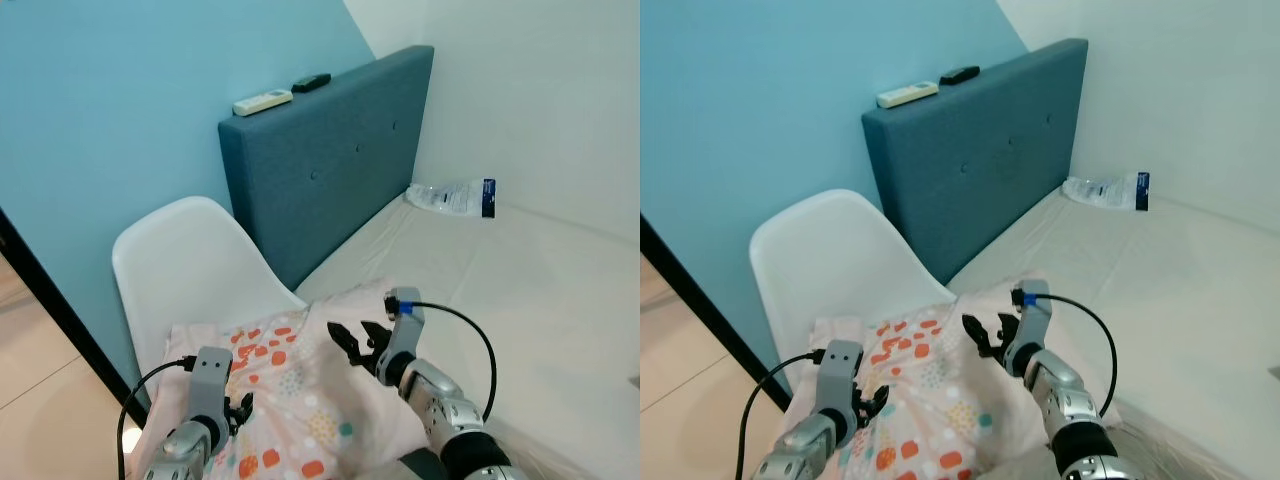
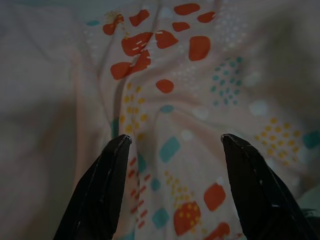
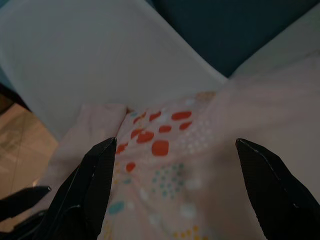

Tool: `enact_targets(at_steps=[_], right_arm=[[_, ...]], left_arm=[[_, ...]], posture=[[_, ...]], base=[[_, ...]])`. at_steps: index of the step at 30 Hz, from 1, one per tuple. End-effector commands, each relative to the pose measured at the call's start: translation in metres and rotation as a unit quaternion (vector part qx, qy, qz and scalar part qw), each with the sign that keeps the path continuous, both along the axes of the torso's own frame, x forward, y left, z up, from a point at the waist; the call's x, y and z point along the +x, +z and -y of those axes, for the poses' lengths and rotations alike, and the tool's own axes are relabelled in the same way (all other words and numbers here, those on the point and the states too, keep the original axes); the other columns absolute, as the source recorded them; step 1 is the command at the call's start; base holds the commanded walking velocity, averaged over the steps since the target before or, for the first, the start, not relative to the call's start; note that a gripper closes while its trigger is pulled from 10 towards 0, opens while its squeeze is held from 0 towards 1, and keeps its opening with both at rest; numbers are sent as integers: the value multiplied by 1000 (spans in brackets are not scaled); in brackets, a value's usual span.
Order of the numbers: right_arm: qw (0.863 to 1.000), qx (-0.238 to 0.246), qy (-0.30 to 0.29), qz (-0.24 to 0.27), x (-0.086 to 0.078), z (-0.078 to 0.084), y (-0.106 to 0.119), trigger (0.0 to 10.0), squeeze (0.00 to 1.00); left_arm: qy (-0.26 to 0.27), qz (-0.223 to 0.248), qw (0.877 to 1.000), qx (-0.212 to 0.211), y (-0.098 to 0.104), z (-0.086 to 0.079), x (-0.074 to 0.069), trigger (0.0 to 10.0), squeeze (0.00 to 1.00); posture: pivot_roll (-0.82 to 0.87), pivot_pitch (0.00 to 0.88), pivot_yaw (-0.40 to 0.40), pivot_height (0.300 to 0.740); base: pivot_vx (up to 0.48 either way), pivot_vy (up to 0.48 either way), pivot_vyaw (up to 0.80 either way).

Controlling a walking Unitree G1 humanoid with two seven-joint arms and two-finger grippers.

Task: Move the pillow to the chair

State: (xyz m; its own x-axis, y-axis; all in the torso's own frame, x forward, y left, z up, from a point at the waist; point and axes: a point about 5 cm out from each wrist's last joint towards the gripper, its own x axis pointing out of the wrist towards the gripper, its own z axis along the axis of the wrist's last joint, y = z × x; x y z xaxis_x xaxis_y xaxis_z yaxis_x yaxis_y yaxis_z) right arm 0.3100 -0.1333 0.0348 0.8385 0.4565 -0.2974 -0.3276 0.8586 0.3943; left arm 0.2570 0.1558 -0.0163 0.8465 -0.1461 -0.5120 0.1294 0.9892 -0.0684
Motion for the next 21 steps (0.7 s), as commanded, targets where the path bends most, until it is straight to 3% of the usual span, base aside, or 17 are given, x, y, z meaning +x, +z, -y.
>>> enact_targets(at_steps=[1,18,21], right_arm=[[1000,-5,-2,-1,0,0,-1,10000,0],[1000,-2,-16,-3,1,3,-3,10000,0],[1000,-3,-27,-3,1,4,-4,10000,0]], left_arm=[[-1,-4,1000,8,-3,-2,-2,10000,0],[-10,6,1000,5,0,2,4,10000,0],[-7,7,1000,7,0,1,4,10000,0]], posture=[[13,1,-15,740],[4,3,-4,740],[5,11,-2,740]], base=[[-330,0,-538],[-295,0,-736],[0,0,0]])
